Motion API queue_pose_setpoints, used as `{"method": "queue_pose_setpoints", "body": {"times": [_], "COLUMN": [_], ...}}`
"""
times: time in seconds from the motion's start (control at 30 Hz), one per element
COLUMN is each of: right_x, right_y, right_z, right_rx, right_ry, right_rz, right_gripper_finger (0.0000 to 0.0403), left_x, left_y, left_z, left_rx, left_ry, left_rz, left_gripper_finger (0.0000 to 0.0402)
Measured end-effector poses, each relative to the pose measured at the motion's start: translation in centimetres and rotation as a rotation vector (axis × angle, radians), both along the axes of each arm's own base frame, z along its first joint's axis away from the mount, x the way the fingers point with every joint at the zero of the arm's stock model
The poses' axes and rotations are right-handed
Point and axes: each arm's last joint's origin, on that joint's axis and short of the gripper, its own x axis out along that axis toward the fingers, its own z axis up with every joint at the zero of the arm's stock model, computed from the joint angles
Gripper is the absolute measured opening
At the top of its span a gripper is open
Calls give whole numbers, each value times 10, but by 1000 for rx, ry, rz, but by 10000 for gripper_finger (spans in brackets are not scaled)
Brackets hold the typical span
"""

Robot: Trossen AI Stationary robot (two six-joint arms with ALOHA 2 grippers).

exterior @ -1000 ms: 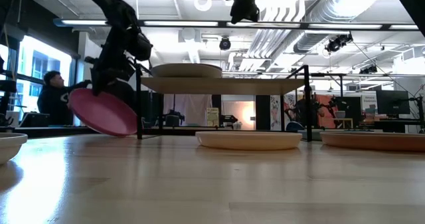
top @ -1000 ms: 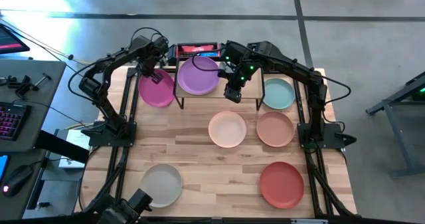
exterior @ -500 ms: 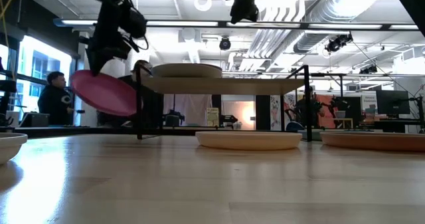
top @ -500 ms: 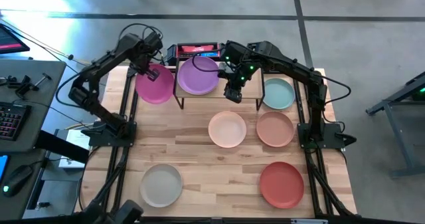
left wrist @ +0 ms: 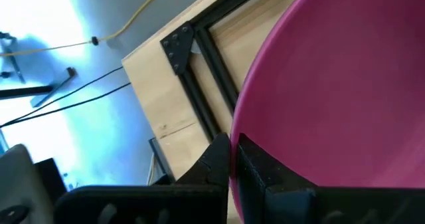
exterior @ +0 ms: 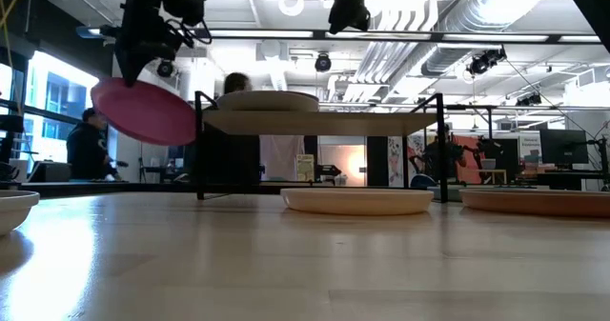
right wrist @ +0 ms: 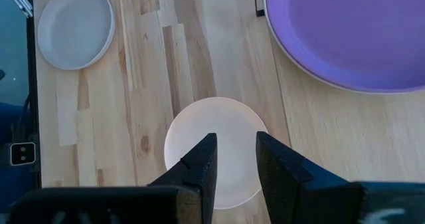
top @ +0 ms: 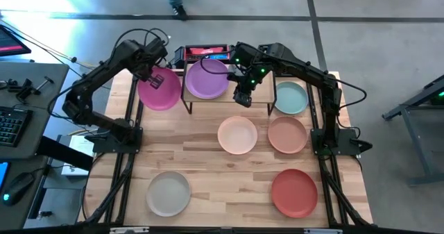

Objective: Place and stack plates onto a shelf
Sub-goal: Stack the pink plate on top of the purple plate on the shelf

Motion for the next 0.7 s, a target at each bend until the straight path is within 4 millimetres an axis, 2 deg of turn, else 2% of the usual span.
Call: {"method": "queue_pose_setpoints", "body": {"times": [0.17, 0.7], "right_x": [0, 0], "right_y": [0, 0], "right_z": [0, 0], "right_rx": [5, 34], "right_ry": [1, 10], "right_rz": [-9, -61], "right_gripper_finger": [84, 84], "left_x": [-6, -7], "left_y": [-15, -61], "left_z": [7, 29], "left_rx": [-7, 41], "left_ry": [31, -135], "left_rz": [-7, -148], "left_gripper_finger": [0, 0]}}
